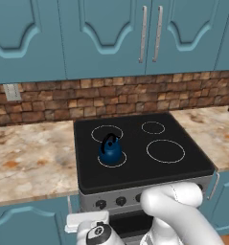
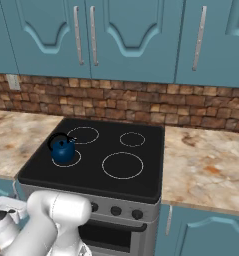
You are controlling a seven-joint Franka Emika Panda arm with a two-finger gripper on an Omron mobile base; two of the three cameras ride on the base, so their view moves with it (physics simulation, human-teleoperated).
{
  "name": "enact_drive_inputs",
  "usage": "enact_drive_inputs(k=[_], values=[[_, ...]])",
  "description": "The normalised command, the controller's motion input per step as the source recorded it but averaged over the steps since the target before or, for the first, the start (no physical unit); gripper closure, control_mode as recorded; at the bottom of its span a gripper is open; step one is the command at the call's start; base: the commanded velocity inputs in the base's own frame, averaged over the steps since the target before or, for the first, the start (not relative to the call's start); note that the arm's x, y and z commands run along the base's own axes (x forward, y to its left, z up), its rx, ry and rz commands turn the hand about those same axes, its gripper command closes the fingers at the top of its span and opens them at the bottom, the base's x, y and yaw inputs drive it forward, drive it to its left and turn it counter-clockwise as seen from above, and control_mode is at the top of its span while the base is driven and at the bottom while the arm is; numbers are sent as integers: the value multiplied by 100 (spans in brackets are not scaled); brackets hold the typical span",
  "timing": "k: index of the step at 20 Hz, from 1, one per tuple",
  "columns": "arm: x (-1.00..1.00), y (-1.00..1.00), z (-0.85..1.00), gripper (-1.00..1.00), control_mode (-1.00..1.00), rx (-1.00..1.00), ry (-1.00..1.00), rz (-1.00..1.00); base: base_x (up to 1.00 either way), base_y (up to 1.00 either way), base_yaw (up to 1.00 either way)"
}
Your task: Turn on the front left burner of the stove.
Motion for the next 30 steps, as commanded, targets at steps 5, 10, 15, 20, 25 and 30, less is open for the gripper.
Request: enact_drive_inputs(k=[5, 10, 15, 20, 25, 30], values=[[4, 0, -31, -100, -100, 0, 0, 0, 0, 0, 0], [0, -9, -15, -100, -100, 0, 0, 0, 0, 0, 0], [-3, -9, -2, -100, -100, 0, -5, 0, 0, 0, 0], [-16, -10, 0, -100, -100, 1, -5, 0, 0, 0, 0], [-35, -14, 0, -100, -100, 1, -7, 0, 0, 0, 0], [-34, -3, 12, -100, -100, 2, -13, 0, 0, 0, 0]])
